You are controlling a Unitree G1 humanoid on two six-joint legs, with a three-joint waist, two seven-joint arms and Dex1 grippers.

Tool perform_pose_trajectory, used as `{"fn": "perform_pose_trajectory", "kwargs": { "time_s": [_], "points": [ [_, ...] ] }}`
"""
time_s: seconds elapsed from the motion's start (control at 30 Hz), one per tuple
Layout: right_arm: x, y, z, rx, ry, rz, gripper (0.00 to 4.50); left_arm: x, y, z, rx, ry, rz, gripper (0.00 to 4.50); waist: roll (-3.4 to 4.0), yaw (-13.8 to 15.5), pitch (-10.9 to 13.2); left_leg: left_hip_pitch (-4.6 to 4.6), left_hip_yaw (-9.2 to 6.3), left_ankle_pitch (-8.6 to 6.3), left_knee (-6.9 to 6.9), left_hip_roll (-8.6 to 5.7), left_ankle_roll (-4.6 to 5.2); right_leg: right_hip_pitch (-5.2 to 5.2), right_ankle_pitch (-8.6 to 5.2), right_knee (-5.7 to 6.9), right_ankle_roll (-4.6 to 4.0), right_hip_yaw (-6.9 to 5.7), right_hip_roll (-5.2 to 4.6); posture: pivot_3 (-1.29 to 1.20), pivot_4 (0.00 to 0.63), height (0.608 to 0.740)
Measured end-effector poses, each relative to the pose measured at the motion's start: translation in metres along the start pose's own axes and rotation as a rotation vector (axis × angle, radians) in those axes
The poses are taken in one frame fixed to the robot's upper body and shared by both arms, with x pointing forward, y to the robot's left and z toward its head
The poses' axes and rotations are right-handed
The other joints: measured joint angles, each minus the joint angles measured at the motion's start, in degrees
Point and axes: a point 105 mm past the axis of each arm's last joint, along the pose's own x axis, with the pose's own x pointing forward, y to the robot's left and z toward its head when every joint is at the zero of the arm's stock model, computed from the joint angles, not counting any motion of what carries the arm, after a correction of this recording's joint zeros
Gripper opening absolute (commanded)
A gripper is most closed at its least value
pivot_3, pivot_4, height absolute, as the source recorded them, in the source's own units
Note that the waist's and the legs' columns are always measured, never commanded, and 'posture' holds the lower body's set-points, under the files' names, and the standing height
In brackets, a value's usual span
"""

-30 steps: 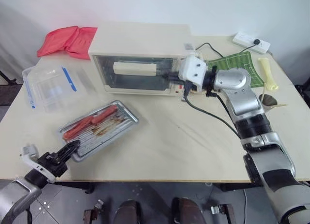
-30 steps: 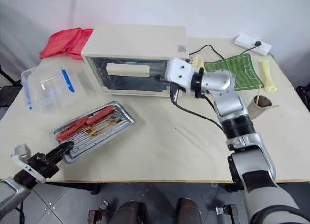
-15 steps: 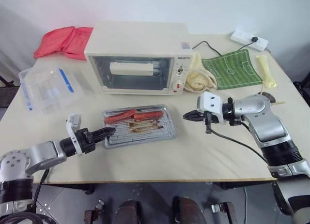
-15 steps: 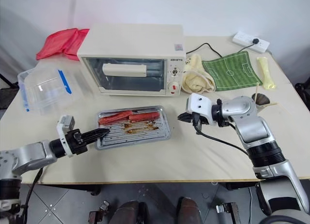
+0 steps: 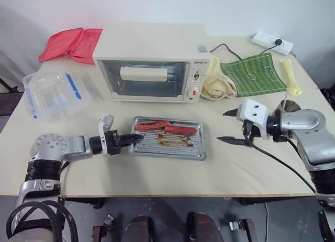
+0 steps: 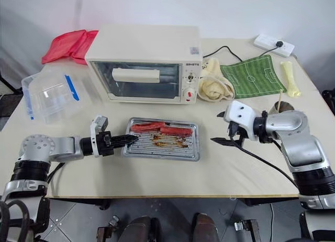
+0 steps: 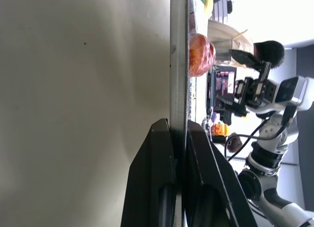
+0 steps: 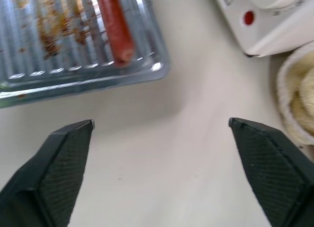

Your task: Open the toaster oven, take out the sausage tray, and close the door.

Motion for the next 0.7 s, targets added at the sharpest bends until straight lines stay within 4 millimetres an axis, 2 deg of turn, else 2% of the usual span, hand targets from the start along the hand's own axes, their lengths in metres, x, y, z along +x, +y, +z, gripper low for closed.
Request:
{"fn": "perform_pose_trajectory", "kwargs": {
  "time_s": [0.1, 0.33, 0.5, 0.6, 0.7],
  "points": [
    [-0.003, -0.007, 0.001, 0.001, -0.007, -0.054, 4.47, 0.003, 0.001, 0.002, 0.007, 0.008, 0.0, 0.0, 0.01, 0.4, 0.0, 0.01, 0.02, 0.0, 0.16, 0.02, 0.01, 0.02, 0.0, 0.09, 0.0, 0.06, 0.0, 0.0, 0.15, 0.74],
    [-0.003, -0.006, 0.002, 0.0, -0.005, -0.079, 4.5, -0.001, 0.013, 0.001, 0.031, 0.025, 0.069, 2.12, 0.01, 0.0, 0.0, 0.01, 0.07, 0.0, 0.23, 0.07, 0.01, -0.07, 0.0, 0.23, -0.01, 0.15, 0.01, 0.0, 0.15, 0.74],
    [-0.003, -0.006, 0.003, -0.002, -0.008, -0.08, 4.5, -0.012, 0.008, 0.004, 0.06, -0.009, 0.052, 3.57, 0.01, -0.5, 0.0, 0.04, -0.01, 0.0, 0.22, 0.15, 0.01, -0.09, 0.0, 0.26, -0.01, 0.2, 0.05, 0.0, 0.15, 0.74],
    [-0.002, -0.005, 0.003, -0.002, -0.01, -0.067, 4.5, -0.025, 0.004, 0.008, 0.157, -0.037, 0.089, 4.43, 0.01, -0.7, 0.0, 0.1, -0.12, 0.0, 0.17, 0.18, 0.0, -0.12, 0.0, 0.27, -0.01, 0.32, 0.07, 0.0, 0.15, 0.74],
    [-0.001, 0.0, 0.003, -0.004, -0.011, -0.028, 4.5, -0.052, 0.007, 0.016, 0.36, -0.128, 0.16, 4.47, 0.02, -1.4, 0.0, 0.15, -0.09, 0.0, 0.06, 0.19, 0.0, -0.18, -0.01, 0.23, -0.04, 0.42, 0.09, 0.0, 0.15, 0.74]
  ]
}}
